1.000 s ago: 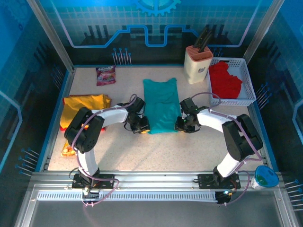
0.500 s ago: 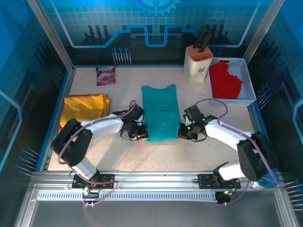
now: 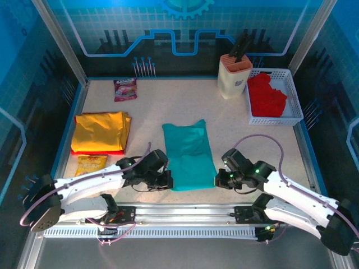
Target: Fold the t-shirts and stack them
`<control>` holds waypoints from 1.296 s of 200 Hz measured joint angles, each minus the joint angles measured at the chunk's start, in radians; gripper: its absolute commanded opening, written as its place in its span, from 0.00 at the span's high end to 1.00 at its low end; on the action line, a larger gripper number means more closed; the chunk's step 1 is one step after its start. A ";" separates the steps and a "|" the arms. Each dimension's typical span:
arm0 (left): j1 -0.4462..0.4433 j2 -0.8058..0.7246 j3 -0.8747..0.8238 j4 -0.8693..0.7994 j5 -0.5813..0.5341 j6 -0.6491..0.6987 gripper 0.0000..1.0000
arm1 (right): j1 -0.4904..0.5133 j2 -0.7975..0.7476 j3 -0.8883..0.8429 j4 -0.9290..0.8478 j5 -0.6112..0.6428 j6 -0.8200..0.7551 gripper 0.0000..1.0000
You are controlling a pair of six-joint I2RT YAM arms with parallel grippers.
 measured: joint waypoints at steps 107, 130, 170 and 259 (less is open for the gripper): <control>0.215 -0.001 0.190 -0.187 0.009 0.066 0.88 | -0.043 0.183 0.310 -0.053 0.045 -0.018 1.00; 0.293 0.031 0.247 -0.196 0.043 0.104 0.88 | -0.104 0.242 0.357 -0.009 0.014 -0.042 1.00; 0.383 0.137 0.356 -0.197 0.089 0.172 0.88 | -0.211 0.329 0.399 0.060 -0.048 -0.080 1.00; 0.492 0.369 0.525 -0.163 0.175 0.242 0.90 | -0.322 0.544 0.556 0.111 -0.134 -0.167 1.00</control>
